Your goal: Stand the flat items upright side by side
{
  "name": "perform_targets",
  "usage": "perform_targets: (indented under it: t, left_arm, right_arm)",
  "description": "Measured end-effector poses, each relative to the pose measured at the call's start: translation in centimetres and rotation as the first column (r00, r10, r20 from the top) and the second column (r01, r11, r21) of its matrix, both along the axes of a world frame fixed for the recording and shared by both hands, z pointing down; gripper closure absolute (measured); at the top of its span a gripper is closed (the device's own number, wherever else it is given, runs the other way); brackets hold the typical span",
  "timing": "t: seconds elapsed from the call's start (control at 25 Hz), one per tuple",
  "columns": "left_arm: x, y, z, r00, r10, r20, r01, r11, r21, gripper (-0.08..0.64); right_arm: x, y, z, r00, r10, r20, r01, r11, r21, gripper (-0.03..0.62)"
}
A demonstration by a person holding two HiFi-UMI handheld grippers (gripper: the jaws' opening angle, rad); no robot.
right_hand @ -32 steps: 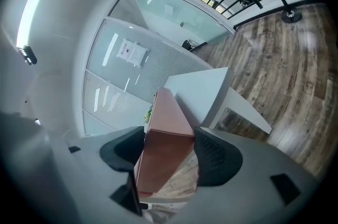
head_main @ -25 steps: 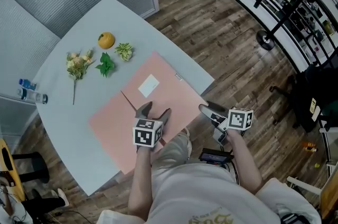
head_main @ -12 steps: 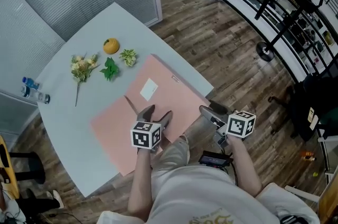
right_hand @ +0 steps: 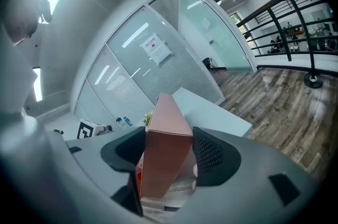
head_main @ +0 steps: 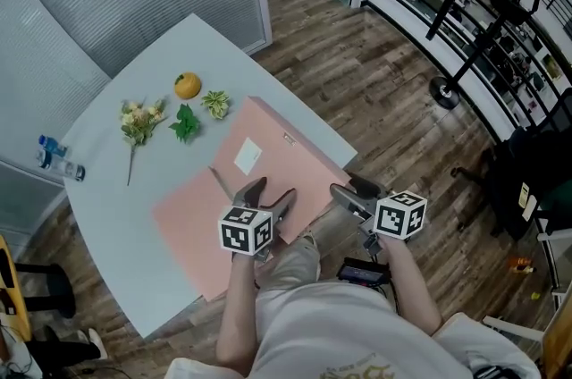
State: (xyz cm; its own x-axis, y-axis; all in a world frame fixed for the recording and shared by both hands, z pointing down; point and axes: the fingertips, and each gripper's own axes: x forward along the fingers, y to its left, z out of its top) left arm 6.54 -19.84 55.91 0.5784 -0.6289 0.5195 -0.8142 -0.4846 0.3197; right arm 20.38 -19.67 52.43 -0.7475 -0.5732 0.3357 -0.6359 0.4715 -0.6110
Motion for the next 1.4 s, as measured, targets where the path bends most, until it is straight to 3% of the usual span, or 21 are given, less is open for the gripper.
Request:
perform_targets:
  t: [0.32, 0.6, 1.04, 1.4]
  left_arm:
    - [1.6, 0.3, -1.0, 0.998, 0.056, 0.011, -0.056, 0.998, 0.029, 0.245]
    - [1.5, 0.5, -1.4, 0.999, 0.051, -0.011, -0.05, 0.998, 0.04, 0.245]
    - [0.7, 0.8, -1.8, 0.998, 0.037, -0.053, -0.035, 0.998, 0.044, 0.247]
    - [0.4, 0.6, -2.0, 0.989, 0.008, -0.15, -0.004, 1.0, 0.03, 0.247]
  right_arm:
    - [-0.9, 0.2, -1.2, 1.0, 0.0, -0.022, 0.001, 0.999, 0.041, 0.301]
    - [-1.3, 0.7, -2.6, 0.996, -0.018, -0.088, 0.026, 0.995, 0.093, 0.302]
    - [-2.6, 1.3, -4.4, 0.993, -0.021, -0.116, 0.038, 0.988, 0.149, 0.308]
    - [-3.5, 1.5, -6.1, 0.983, -0.034, -0.183, 0.073, 0.975, 0.211, 0.313]
